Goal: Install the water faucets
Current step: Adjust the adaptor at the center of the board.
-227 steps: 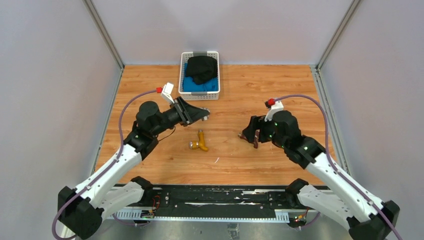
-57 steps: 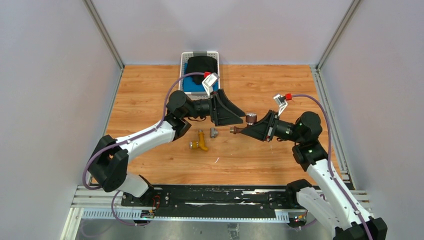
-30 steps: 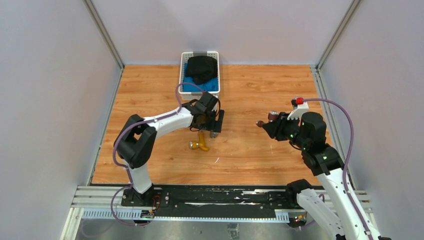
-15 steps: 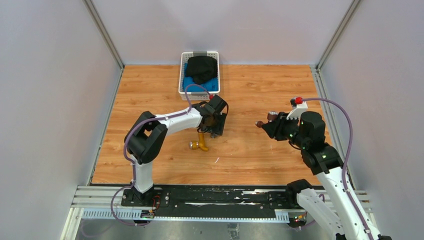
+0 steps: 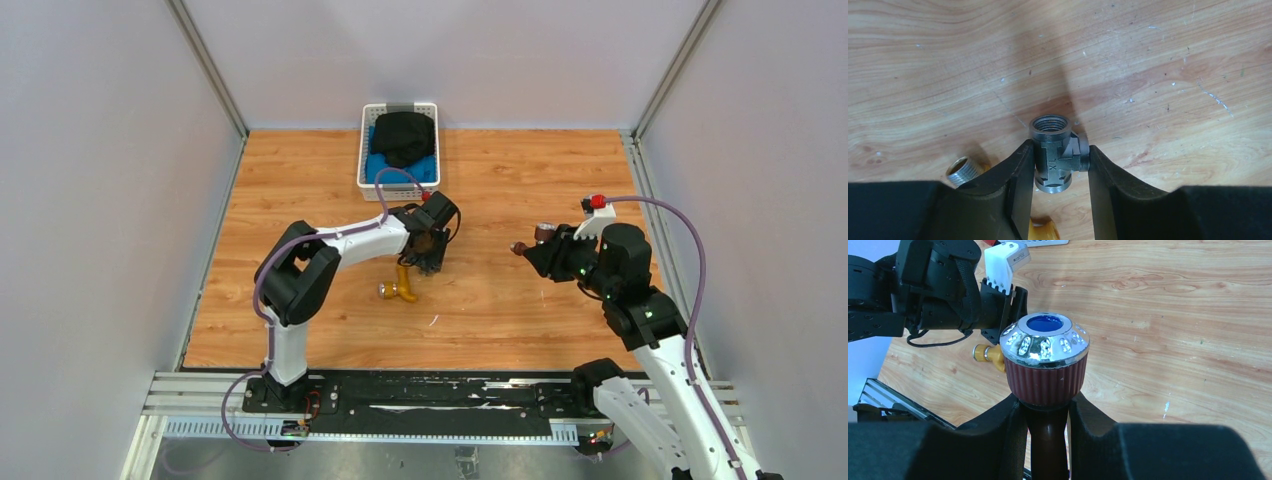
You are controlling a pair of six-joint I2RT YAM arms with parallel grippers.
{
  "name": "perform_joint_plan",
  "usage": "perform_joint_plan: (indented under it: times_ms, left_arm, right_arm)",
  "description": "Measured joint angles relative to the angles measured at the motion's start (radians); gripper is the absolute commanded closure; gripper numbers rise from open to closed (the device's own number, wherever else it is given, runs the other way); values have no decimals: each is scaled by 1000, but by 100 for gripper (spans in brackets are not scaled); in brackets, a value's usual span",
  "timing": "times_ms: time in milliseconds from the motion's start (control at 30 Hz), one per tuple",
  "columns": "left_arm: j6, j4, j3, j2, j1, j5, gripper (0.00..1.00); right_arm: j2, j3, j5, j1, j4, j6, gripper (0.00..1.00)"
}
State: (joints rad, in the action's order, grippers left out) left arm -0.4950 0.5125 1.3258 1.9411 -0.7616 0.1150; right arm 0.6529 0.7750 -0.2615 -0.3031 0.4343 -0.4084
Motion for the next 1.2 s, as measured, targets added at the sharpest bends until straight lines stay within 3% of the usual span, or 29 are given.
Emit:
perform_joint_plan:
  times_ms: [467, 567, 733, 867, 1033, 1200]
  left_arm:
    - [24, 58, -26, -163, -14, 102, 87]
    - [43, 5, -107, -250, -15, 148, 83]
    - [89, -336, -443, -553, -15, 220, 82]
    - [139, -709, -645, -610, -16, 199, 85]
    - [219, -1276, -855, -453, -33, 144, 91]
    - [261, -1727, -903, -184, -69, 86, 92]
  right_arm:
    - [1, 0, -8, 0, -2, -4, 100]
    - [1, 0, -8, 0, -3, -5, 100]
    - [7, -6, -22, 0, -11, -10, 100]
    - [8, -16, -26, 0, -10, -14, 100]
    - [0, -17, -27, 0, -10, -14, 100]
    - [-10, -17, -27, 0, 3, -15, 100]
